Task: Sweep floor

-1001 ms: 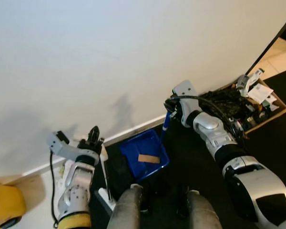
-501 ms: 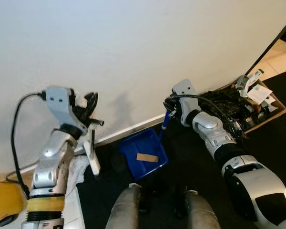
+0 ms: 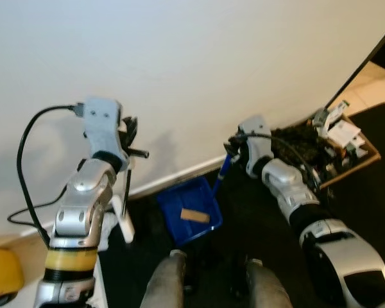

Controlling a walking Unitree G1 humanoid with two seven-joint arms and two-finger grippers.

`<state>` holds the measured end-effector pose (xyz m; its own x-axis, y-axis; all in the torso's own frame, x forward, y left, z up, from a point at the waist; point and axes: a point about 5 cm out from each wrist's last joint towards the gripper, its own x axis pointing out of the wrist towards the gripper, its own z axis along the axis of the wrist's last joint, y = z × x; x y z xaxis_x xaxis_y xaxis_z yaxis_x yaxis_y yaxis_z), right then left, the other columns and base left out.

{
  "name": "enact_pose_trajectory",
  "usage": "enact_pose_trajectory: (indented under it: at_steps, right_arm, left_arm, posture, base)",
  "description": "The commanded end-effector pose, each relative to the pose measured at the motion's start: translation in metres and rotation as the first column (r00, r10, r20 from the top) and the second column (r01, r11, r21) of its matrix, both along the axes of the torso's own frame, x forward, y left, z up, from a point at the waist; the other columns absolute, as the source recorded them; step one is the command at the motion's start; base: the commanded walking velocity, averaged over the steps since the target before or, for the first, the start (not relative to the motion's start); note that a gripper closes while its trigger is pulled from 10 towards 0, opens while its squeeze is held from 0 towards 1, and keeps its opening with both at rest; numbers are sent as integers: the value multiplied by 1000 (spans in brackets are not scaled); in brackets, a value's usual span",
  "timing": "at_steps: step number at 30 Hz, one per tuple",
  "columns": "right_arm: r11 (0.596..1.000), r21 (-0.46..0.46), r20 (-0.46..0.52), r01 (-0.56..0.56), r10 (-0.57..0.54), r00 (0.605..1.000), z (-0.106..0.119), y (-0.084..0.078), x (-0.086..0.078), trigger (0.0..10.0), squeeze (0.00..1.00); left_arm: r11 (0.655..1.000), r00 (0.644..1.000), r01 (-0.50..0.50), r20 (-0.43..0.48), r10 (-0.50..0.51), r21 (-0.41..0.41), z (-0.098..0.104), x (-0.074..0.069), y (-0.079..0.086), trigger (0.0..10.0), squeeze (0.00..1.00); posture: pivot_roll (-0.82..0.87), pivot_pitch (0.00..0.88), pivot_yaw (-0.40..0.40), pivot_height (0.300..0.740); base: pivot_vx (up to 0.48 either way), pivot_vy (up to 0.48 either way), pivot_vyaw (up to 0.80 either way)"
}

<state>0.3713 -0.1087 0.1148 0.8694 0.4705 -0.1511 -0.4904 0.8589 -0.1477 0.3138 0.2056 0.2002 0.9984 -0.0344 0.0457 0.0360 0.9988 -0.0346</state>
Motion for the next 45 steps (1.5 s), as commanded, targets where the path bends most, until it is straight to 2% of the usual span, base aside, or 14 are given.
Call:
enact_pose_trajectory:
  at_steps: [1, 2, 11, 14, 17, 20, 21, 24, 26, 27, 31, 33, 38, 45]
  right_arm:
    - [999, 7, -63, 42, -42, 997, -19, -7, -8, 10000, 0]
    - [999, 11, -63, 48, -47, 997, -20, -8, -9, 10000, 0]
    - [997, 29, -59, 70, -68, 996, -26, -7, -15, 10000, 0]
    - [996, 39, -61, 84, -82, 995, -28, -9, -17, 10000, 0]
    - [996, 40, -61, 82, -79, 995, -29, -8, -18, 10000, 0]
    - [996, 39, -60, 79, -77, 995, -30, -8, -18, 10000, 0]
    - [995, 43, -58, 88, -85, 995, -30, -9, -19, 10000, 0]
    - [995, 43, -58, 88, -85, 995, -30, -9, -19, 10000, 0]
    - [994, 50, -58, 96, -93, 994, -31, -8, -19, 10000, 0]
    - [995, 52, -57, 89, -86, 995, -31, -5, -20, 10000, 0]
    - [994, 53, -57, 93, -90, 994, -32, -5, -20, 10000, 0]
    - [993, 59, -60, 104, -101, 993, -32, -4, -20, 10000, 0]
    - [994, 61, -55, 88, -85, 995, -31, 1, -20, 10000, 0]
    - [994, 62, -49, 88, -85, 995, -29, 2, -19, 10000, 0]
  left_arm:
    - [993, 995, -77, -75, 71, -88, -13, -1, 9, 10000, 0]
    - [988, 994, -70, -88, 58, -141, -18, -3, 8, 10000, 0]
    - [986, 980, 75, -173, -100, -148, -32, -11, -18, 10000, 0]
    - [994, 977, 95, -189, -102, -49, -34, -12, -19, 10000, 0]
    - [997, 983, 71, -172, -72, -8, -32, -11, -15, 10000, 0]
    - [999, 985, 52, -162, -51, 2, -31, -10, -13, 10000, 0]
    - [999, 991, -40, -129, 39, -6, -26, -5, -3, 10000, 0]
    - [999, 991, -40, -129, 39, -6, -26, -5, -3, 10000, 0]
    - [996, 996, -63, -62, 59, -65, -10, 0, 3, 10000, 0]
    - [995, 999, -38, 34, 42, -91, 11, 3, 3, 10000, 0]
    - [998, 995, -14, 100, 19, -55, 24, 5, 1, 10000, 0]
    - [1000, 989, 26, 144, -28, 12, 33, 6, -3, 10000, 0]
    - [1000, 968, 24, 250, -21, -12, 61, 12, -4, 10000, 0]
    - [1000, 970, 8, 244, -14, 25, 64, 17, 0, 10000, 0]
  posture:
    - [200, 142, 7, 740]
    - [198, 131, 8, 740]
    - [201, 84, 19, 740]
    - [207, 82, 14, 740]
    - [206, 73, 19, 740]
    - [207, 71, 20, 740]
    - [210, 63, 23, 740]
    - [210, 63, 23, 740]
    - [210, 58, 20, 740]
    - [212, 49, 25, 740]
    - [215, 49, 25, 740]
    - [214, 50, 23, 740]
    - [214, 33, 23, 740]
    - [208, 26, 26, 740]
  base:
    - [0, 0, 0]
    - [0, 0, 0]
    - [0, 0, 0]
    - [0, 0, 0]
    - [0, 0, 0]
    - [0, 0, 0]
    - [0, 0, 0]
    - [0, 0, 0]
    - [0, 0, 0]
    - [0, 0, 0]
    - [0, 0, 0]
    - [0, 0, 0]
    - [0, 0, 0]
    - [0, 0, 0]
